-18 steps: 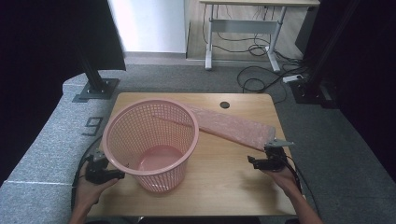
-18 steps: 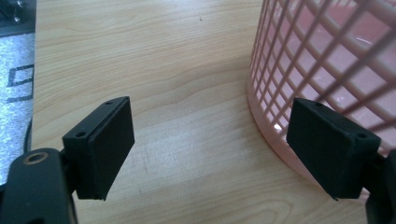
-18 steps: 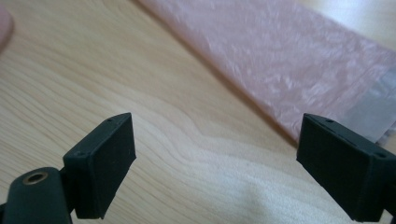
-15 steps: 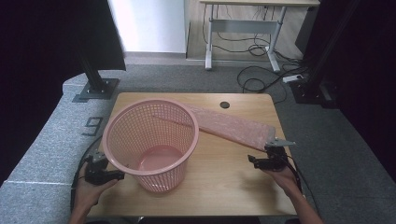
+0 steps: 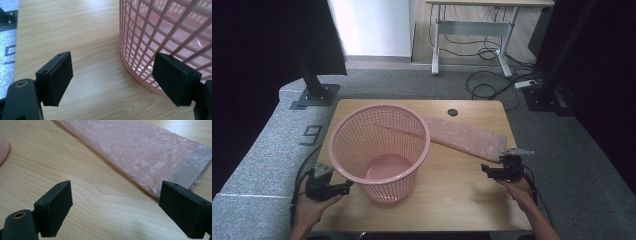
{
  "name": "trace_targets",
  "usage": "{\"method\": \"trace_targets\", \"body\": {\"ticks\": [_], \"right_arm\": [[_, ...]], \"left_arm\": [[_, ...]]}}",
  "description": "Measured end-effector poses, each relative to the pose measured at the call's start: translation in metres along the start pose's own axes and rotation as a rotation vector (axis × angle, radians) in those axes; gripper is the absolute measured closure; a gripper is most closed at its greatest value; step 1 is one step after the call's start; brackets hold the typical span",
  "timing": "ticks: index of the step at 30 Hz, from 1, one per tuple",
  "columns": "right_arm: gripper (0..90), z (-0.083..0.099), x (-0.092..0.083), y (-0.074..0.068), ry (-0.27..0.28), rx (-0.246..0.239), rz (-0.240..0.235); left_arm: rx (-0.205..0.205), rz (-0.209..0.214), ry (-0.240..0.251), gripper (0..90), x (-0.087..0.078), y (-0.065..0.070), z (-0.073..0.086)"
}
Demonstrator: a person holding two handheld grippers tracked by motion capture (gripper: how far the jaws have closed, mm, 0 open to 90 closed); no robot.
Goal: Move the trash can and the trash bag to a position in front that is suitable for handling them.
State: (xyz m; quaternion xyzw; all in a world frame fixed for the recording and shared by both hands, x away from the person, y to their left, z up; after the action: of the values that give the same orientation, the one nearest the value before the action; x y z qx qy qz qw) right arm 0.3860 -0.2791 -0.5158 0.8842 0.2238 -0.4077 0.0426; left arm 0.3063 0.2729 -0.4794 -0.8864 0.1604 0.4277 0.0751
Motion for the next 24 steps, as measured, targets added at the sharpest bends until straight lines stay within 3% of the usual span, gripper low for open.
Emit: {"method": "trace_targets", "body": {"ticks": [11,14,19,24], "right_arm": [[11.5,0.003,-0.002,0.001,-0.004,0.009,-0.003],[11.5,0.002,-0.002,0.0,-0.007,0.006,-0.008],[11.6,0.003,-0.002,0.0,-0.007,0.004,-0.014],[11.7,0.003,-0.003,0.001,-0.005,0.002,-0.019]], "left_arm": [[0.05,0.043,-0.013,16.9,0.027,0.036,-0.038],[0.071,0.039,-0.021,16.9,0.036,0.046,-0.052],[0.078,0.048,-0.022,17.0,0.045,0.052,-0.063],[0.073,0.055,-0.021,17.1,0.042,0.046,-0.058]]}}
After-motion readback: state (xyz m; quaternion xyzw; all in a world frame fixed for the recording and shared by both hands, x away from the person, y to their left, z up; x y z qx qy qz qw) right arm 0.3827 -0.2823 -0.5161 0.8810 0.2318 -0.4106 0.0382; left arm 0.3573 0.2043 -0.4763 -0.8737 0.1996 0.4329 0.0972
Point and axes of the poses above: each handheld gripper's, and its own axes: x roughly forward along the jaws, z roughly out of its underside, y roughly to its right, the point moved 3 cm from there along x, roughly forward along the jaws, and after that the axes turned 9 degrees about -y, right-handed, at the moved point
